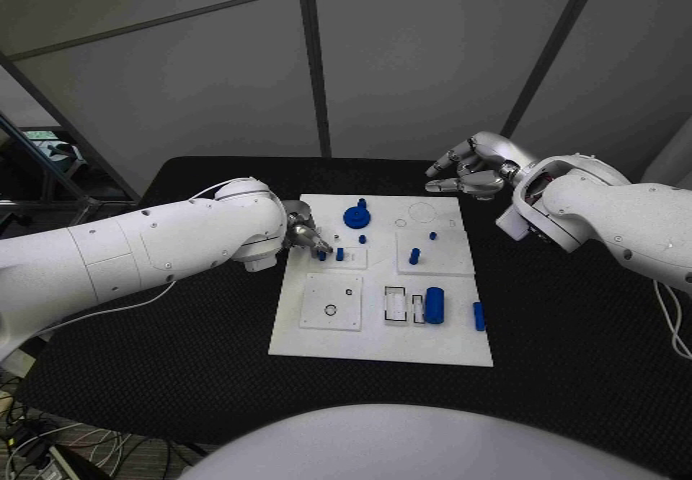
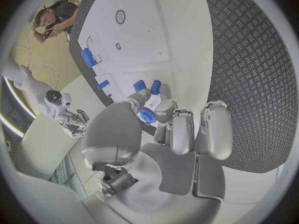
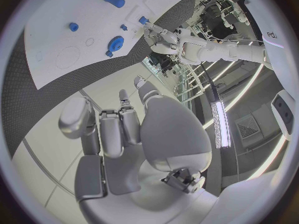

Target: Assemble the parts on the task board

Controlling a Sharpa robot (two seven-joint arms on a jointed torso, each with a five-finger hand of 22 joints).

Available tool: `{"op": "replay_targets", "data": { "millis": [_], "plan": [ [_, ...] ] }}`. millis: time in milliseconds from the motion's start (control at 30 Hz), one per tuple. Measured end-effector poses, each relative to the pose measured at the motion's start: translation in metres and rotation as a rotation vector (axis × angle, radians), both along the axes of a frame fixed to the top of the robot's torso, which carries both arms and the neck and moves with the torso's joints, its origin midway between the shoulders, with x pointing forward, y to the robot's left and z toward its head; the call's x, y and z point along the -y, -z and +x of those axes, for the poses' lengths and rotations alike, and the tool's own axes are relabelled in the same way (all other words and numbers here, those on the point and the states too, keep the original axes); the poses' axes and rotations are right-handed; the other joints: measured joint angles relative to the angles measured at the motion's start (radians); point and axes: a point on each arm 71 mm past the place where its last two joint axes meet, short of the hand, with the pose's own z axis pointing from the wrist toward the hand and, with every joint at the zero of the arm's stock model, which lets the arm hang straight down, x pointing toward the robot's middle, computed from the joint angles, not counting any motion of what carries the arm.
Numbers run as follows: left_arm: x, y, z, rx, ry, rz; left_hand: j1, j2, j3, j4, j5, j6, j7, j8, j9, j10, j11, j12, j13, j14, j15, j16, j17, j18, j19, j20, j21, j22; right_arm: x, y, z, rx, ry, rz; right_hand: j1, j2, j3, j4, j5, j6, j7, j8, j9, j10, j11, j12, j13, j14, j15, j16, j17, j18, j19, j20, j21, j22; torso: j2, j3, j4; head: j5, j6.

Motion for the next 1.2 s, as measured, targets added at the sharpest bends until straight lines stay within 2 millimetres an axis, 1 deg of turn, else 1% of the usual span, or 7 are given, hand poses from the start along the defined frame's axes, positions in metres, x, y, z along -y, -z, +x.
{"op": "replay_targets", "data": {
  "millis": [367, 500, 533, 700, 733, 933, 1200],
  "plan": [
    [-0.011, -0.002, 0.000, 0.037, -0.051, -0.059, -0.030, -0.009, -0.165, 0.083, 0.000, -0.025, 0.009, 0.000, 0.008, -0.062, 0.011, -0.063, -0.083, 0.004, 0.004, 0.000, 0.000, 0.000, 0.000, 0.000, -0.042, -0.014, 0.001, 0.000, 0.000, 0.000, 0.002, -0.001, 0.000, 0.000, 0.000, 0.000, 0.000, 0.000, 0.000, 0.000, 0.000, 0.000, 0.000, 0.000, 0.000, 0.000, 0.000, 0.000, 0.000, 0.000, 0.000, 0.000, 0.000, 0.000, -0.001, -0.0004, 0.0012, -0.003, 0.000],
    [-0.014, -0.005, 0.002, 0.079, -0.093, -0.137, 0.003, 0.009, -0.217, 0.112, 0.000, -0.115, 0.042, -0.034, -0.007, -0.214, 0.041, -0.206, -0.264, 0.005, 0.032, -0.031, 0.000, 0.001, -0.059, 0.015, -0.192, -0.178, 0.002, 0.000, 0.000, 0.000, 0.004, -0.002, 0.000, 0.000, 0.000, 0.000, 0.000, 0.000, 0.000, 0.000, 0.000, 0.000, 0.000, 0.000, 0.000, 0.000, 0.000, 0.000, 0.000, 0.000, 0.000, 0.000, 0.000, 0.000, -0.001, -0.0002, 0.0011, -0.004, 0.000],
    [-0.014, -0.006, 0.003, 0.088, -0.102, -0.157, 0.017, 0.011, -0.228, 0.118, 0.000, -0.136, 0.053, -0.041, -0.015, -0.247, 0.051, -0.227, -0.291, 0.004, 0.041, -0.050, 0.000, 0.029, -0.077, 0.022, -0.230, -0.217, 0.003, 0.000, 0.000, 0.000, 0.005, -0.002, 0.000, 0.000, 0.000, 0.000, 0.000, 0.000, 0.000, 0.000, 0.000, 0.000, 0.000, 0.000, 0.000, 0.000, 0.000, 0.000, 0.000, 0.000, 0.000, 0.000, 0.000, 0.000, -0.001, -0.0002, 0.0011, -0.004, 0.000],
    [-0.014, -0.010, 0.005, 0.135, -0.137, -0.254, 0.092, 0.016, -0.270, 0.126, 0.000, -0.196, 0.085, -0.050, -0.047, -0.330, 0.082, -0.239, -0.323, -0.019, 0.070, -0.226, -0.027, 0.057, -0.180, 0.049, -0.457, -0.444, 0.003, 0.000, 0.000, 0.000, 0.006, -0.002, 0.000, 0.000, 0.000, 0.000, 0.000, 0.000, 0.000, 0.000, 0.000, 0.000, 0.000, 0.000, 0.000, 0.000, 0.000, 0.000, 0.000, 0.000, 0.000, 0.000, 0.000, 0.000, 0.000, -0.0001, 0.0001, -0.006, 0.000],
    [-0.014, -0.011, 0.006, 0.143, -0.140, -0.269, 0.112, 0.018, -0.276, 0.124, 0.000, -0.209, 0.089, -0.050, -0.053, -0.346, 0.087, -0.244, -0.327, -0.047, 0.075, -0.282, -0.068, 0.107, -0.214, 0.053, -0.529, -0.515, 0.003, 0.000, 0.001, 0.000, 0.006, -0.003, 0.000, 0.000, 0.000, 0.000, 0.000, 0.000, 0.000, 0.000, 0.000, 0.000, 0.000, 0.000, 0.000, 0.000, 0.000, 0.000, 0.000, 0.000, 0.000, 0.000, 0.000, 0.000, 0.000, 0.0000, 0.0000, -0.007, 0.000],
    [-0.004, -0.017, 0.008, 0.213, -0.111, -0.357, 0.356, 0.051, -0.205, 0.029, 0.005, -0.267, 0.124, -0.083, -0.115, -0.496, 0.123, -0.351, -0.411, -0.321, 0.111, -0.678, -0.390, 0.109, -0.354, 0.088, -0.761, -0.694, 0.004, 0.000, 0.001, 0.000, 0.008, -0.003, 0.000, 0.000, 0.000, 0.000, 0.000, 0.000, 0.000, 0.000, 0.000, 0.000, 0.000, 0.000, 0.000, 0.000, 0.000, 0.000, 0.000, 0.000, 0.000, 0.000, 0.000, 0.000, 0.000, 0.0006, -0.0001, -0.012, 0.000],
    [0.028, -0.028, 0.011, 0.366, 0.085, -0.395, 0.494, -0.010, -0.052, -0.068, -0.018, -0.168, 0.112, -0.194, -0.286, -0.461, 0.118, -0.539, -0.629, -0.311, 0.097, -0.656, -0.471, 0.109, -0.328, 0.078, -0.751, -0.686, 0.003, 0.000, 0.001, 0.000, 0.006, -0.003, 0.000, 0.000, 0.000, 0.000, 0.000, 0.000, 0.000, 0.004, -0.001, 0.000, 0.000, -0.008, 0.000, 0.000, 0.000, -0.010, 0.000, 0.000, 0.000, 0.000, -0.007, -0.014, 0.001, 0.0001, -0.0013, -0.022, 0.000]
  ]
}}
